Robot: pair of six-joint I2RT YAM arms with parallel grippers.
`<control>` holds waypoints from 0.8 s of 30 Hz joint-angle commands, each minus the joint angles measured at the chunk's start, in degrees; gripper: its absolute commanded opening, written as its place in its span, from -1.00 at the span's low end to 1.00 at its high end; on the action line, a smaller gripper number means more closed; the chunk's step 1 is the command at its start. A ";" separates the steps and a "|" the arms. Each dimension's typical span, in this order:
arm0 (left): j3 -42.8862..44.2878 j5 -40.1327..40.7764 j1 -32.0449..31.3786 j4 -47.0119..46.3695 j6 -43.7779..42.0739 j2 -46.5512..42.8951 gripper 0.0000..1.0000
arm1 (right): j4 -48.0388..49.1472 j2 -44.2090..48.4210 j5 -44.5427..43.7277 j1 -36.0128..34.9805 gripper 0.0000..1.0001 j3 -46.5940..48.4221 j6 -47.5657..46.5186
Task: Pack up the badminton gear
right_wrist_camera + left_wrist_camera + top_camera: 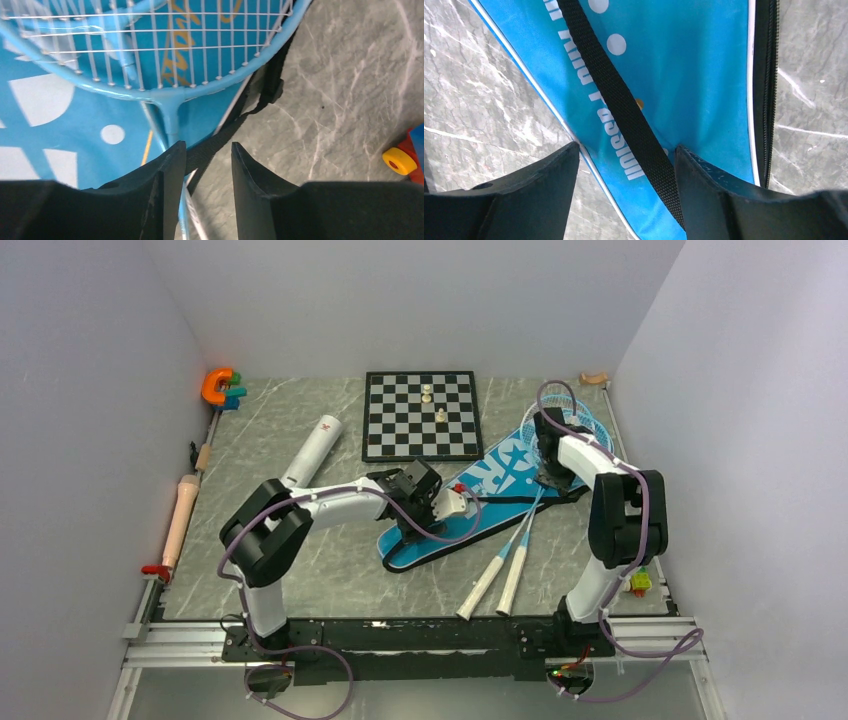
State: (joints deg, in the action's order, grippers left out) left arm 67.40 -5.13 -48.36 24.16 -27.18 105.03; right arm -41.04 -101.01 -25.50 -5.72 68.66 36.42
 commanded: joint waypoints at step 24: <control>1.46 6.18 -1.63 12.87 0.11 -15.17 0.88 | -1.44 12.11 6.39 -5.03 0.10 -6.49 8.48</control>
State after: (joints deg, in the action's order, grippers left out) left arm 63.55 2.90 -47.79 35.24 -28.62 90.80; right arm -43.46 -86.72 -18.48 -11.25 61.87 43.79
